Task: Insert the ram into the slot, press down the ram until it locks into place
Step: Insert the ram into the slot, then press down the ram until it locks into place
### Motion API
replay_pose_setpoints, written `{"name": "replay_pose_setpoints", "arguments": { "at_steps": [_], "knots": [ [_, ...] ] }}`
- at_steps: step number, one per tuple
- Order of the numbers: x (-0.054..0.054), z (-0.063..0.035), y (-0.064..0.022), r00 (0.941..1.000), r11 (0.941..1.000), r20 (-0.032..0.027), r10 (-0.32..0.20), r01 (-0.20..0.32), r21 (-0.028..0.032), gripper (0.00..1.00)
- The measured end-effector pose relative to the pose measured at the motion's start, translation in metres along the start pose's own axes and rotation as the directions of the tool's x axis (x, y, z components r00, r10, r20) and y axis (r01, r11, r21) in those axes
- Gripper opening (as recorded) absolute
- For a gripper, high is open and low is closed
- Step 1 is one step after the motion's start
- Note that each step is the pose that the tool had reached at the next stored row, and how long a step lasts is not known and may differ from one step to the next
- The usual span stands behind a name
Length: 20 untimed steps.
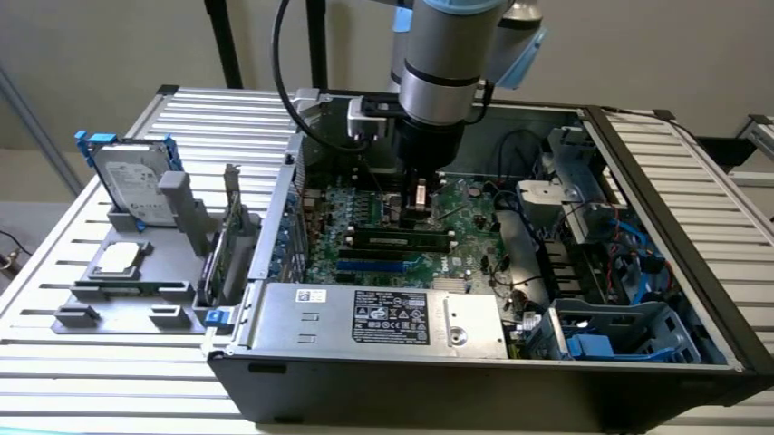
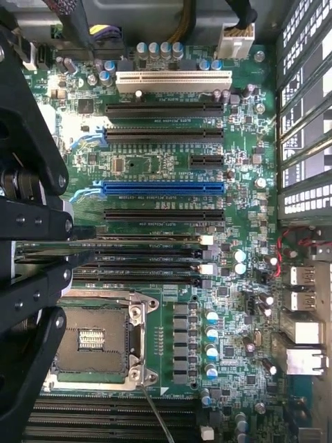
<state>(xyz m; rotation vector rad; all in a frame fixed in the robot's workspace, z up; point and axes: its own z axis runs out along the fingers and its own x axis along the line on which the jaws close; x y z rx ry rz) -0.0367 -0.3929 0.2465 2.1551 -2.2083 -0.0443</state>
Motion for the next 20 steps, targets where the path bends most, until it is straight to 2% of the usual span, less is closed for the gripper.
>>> {"name": "replay_pose_setpoints", "arguments": {
  "at_steps": [1, 3, 18, 20],
  "knots": [
    [0.0, 0.0, 0.0002, 1.0, 1.0, 0.0012, 0.0, 0.0, 0.0, 0.11],
    [0.0, 0.0, 0.0002, 1.0, 1.0, 0.0012, 0.0, 0.0, 0.0, 0.1],
    [0.0, 0.0, 0.0002, 1.0, 1.0, 0.0012, 0.0, 0.0, -0.0001, 0.1],
    [0.0, 0.0005, 0.0005, 1.0, 1.0, 0.0012, 0.0, 0.0, 0.0036, 0.1]
  ]
}}
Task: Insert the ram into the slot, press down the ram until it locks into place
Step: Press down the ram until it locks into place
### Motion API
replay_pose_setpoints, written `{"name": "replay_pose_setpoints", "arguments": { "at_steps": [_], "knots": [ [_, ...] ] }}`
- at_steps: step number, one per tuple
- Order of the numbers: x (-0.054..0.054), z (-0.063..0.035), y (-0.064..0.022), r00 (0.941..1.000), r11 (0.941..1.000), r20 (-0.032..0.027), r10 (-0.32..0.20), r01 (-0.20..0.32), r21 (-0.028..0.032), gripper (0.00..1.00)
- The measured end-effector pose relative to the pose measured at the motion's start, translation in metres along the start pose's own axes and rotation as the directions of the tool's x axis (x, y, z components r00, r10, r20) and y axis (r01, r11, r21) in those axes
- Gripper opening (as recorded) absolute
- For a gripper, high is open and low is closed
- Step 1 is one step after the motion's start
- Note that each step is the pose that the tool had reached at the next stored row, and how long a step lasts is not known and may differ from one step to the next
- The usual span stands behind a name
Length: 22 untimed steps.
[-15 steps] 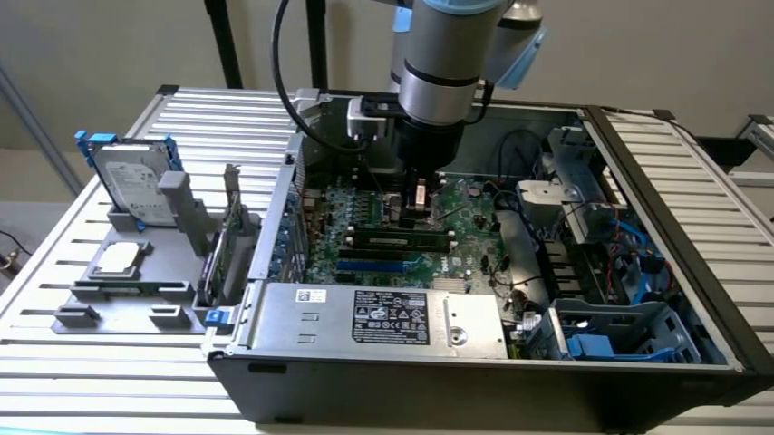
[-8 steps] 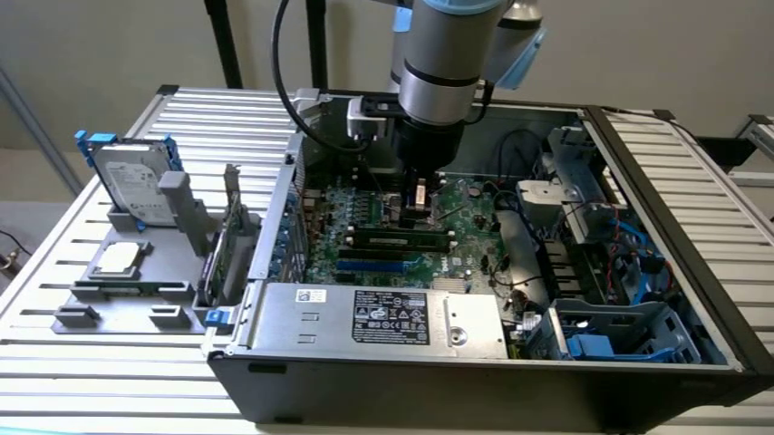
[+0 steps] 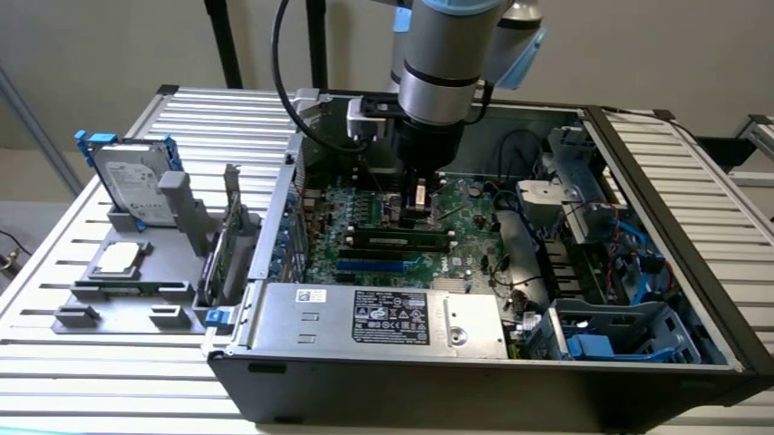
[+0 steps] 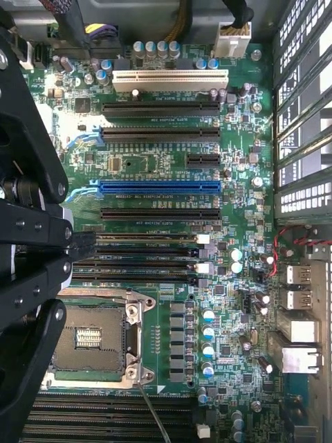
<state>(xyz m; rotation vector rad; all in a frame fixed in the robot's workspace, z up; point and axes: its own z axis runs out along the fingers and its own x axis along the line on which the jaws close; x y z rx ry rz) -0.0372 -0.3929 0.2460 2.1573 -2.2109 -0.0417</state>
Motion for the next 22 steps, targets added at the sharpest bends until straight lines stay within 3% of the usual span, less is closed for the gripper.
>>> {"name": "replay_pose_setpoints", "arguments": {
  "at_steps": [4, 7, 22],
  "knots": [
    [0.0, 0.0028, 0.0025, 1.0, 0.9998, 0.0006, 0.0, 0.0, 0.0178, 0.1],
    [0.0, 0.0052, 0.0046, 1.0, 0.9996, 0.0006, 0.0, 0.0, 0.0266, 0.1],
    [-0.001, 0.0149, 0.0063, 1.0, 0.9992, -0.001, 0.001, 0.0, 0.04, 0.1]
  ]
}}
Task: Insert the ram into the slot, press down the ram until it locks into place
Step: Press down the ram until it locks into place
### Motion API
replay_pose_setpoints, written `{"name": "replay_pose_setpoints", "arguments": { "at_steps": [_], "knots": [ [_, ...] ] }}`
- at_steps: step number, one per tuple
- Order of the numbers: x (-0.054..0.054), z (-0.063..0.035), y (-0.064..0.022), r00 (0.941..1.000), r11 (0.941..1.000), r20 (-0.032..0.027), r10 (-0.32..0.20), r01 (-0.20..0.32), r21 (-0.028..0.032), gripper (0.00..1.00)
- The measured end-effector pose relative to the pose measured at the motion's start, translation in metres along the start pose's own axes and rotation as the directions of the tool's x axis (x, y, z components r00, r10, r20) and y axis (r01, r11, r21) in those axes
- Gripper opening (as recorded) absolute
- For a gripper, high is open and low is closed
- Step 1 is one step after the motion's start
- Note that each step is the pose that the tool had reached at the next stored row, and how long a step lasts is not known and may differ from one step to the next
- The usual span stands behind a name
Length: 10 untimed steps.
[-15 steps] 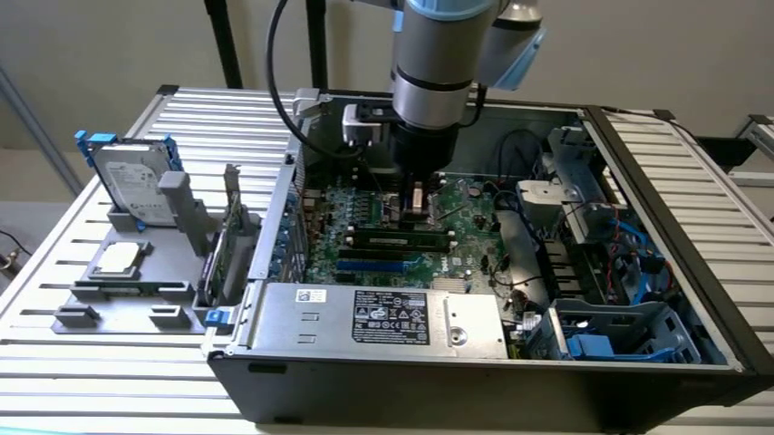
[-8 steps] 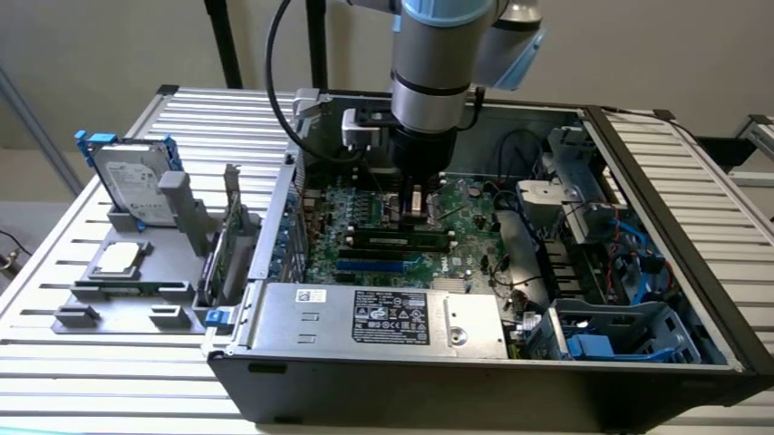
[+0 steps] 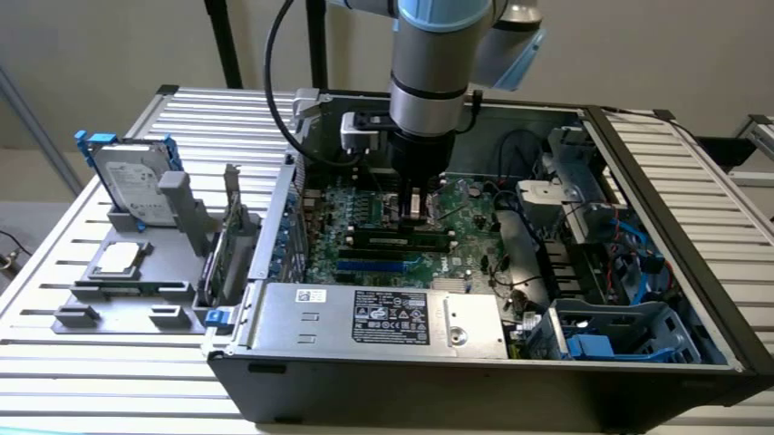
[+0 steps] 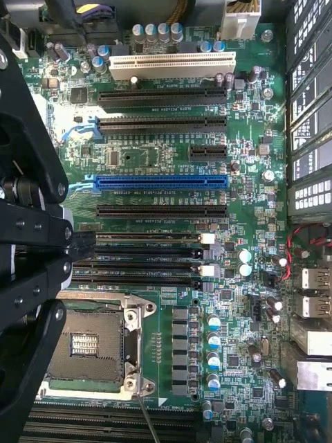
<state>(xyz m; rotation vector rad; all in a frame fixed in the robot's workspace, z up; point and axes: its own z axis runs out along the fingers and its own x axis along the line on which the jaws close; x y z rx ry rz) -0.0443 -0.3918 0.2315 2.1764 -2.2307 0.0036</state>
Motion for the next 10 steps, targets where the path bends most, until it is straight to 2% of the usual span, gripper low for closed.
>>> {"name": "replay_pose_setpoints", "arguments": {
  "at_steps": [10],
  "knots": [
    [-0.0002, 0.0048, 0.0005, 1.0, 1.0, -0.0023, 0.0, 0.0, 0.004, 0.1]
  ]
}}
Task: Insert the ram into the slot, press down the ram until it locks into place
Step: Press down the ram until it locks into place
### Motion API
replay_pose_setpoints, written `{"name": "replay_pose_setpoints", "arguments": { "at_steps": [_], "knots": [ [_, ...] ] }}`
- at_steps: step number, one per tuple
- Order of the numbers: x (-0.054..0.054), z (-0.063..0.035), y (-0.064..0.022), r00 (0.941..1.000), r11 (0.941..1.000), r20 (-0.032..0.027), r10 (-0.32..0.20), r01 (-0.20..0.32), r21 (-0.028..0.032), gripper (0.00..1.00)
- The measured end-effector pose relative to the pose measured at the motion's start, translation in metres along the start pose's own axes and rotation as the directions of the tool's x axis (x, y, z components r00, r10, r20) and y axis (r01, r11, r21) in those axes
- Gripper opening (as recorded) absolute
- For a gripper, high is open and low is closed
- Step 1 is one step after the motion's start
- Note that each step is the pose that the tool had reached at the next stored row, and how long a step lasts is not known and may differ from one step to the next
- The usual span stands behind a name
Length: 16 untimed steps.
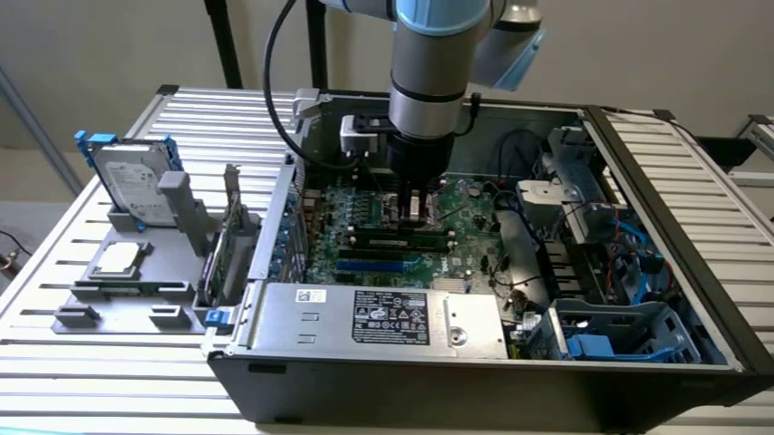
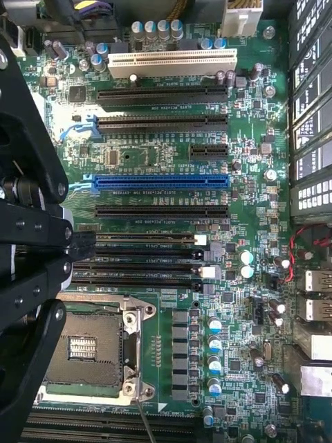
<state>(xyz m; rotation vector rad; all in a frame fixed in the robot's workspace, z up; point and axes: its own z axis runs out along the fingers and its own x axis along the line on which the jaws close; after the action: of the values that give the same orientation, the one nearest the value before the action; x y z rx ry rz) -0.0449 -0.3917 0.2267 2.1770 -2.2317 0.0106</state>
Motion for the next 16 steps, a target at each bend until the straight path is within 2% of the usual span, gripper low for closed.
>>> {"name": "replay_pose_setpoints", "arguments": {
  "at_steps": [2, 5, 7, 16],
  "knots": [
    [0.0, -0.0048, -0.0001, 1.0, 1.0, 0.0019, 0.0, 0.0, 0.0013, 0.1],
    [0.0, -0.0176, 0.0002, 1.0, 1.0, 0.0003, 0.0, 0.0, -0.0007, 0.1],
    [0.0, -0.0227, 0.0002, 1.0, 1.0, 0.0001, 0.0, 0.0, -0.0009, 0.1],
    [0.0, -0.0236, 0.0002, 1.0, 1.0, 0.0001, 0.0, 0.0, -0.0008, 0.1]
  ]
}}
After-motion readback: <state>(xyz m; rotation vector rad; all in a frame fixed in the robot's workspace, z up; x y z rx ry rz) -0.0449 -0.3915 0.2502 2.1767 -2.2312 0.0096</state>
